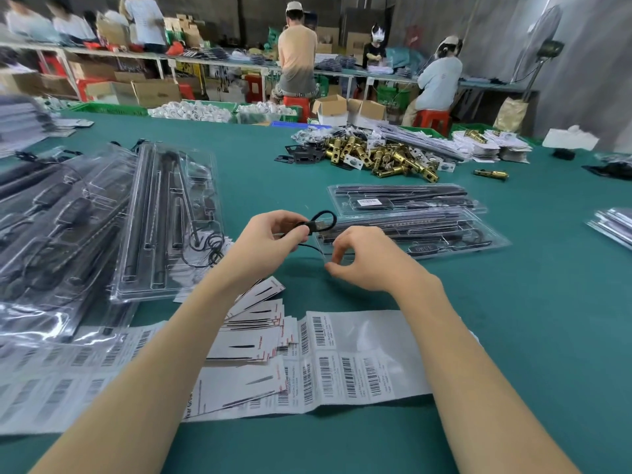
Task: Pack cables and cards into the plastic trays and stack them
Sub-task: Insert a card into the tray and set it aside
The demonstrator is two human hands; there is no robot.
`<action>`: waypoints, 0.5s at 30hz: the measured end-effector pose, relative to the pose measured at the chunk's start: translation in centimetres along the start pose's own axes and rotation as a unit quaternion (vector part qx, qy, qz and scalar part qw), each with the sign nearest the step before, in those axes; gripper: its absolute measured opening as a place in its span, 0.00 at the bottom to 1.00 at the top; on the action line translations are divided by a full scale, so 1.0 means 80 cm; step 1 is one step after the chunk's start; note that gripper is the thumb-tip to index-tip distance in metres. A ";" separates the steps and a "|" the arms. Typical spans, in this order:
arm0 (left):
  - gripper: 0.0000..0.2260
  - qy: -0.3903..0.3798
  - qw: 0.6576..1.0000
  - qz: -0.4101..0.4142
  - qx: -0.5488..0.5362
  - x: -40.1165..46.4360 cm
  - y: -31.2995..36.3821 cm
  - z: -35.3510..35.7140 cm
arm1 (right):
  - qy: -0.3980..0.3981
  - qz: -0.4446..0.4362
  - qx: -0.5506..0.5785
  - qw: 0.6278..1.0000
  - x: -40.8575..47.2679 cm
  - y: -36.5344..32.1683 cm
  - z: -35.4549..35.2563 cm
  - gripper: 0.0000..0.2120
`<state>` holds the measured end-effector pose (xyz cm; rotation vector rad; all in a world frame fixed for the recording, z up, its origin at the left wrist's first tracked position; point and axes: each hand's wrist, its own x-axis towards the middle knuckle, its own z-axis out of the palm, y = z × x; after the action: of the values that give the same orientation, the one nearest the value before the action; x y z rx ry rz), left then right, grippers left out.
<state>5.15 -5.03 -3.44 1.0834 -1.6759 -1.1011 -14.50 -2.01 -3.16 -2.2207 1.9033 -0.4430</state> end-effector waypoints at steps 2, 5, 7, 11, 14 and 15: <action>0.04 -0.014 0.999 0.004 0.043 0.000 -0.002 0.002 | -0.021 0.002 -0.023 1.000 0.007 -0.010 -0.005 0.06; 0.04 -0.009 0.999 -0.004 0.049 0.001 -0.004 0.001 | -0.061 -0.010 -0.091 0.994 0.017 -0.025 -0.011 0.06; 0.05 -0.004 0.999 -0.010 0.032 0.001 -0.002 0.000 | -0.073 -0.013 -0.123 0.990 0.019 -0.031 -0.013 0.06; 0.06 -0.003 1.000 -0.017 0.017 0.002 -0.004 0.000 | -0.089 -0.017 -0.152 0.984 0.024 -0.034 -0.015 0.09; 0.06 -0.001 1.000 -0.024 0.009 0.001 -0.006 0.002 | -0.102 -0.026 -0.157 0.982 0.026 -0.034 -0.020 0.08; 0.06 0.002 1.000 -0.025 0.004 0.001 -0.006 0.003 | -0.106 -0.031 -0.161 0.981 0.026 -0.033 -0.021 0.07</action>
<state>5.02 -5.20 -3.92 1.1366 -1.6586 -1.1237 -12.34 -3.57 -0.47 -2.4118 1.9052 0.1018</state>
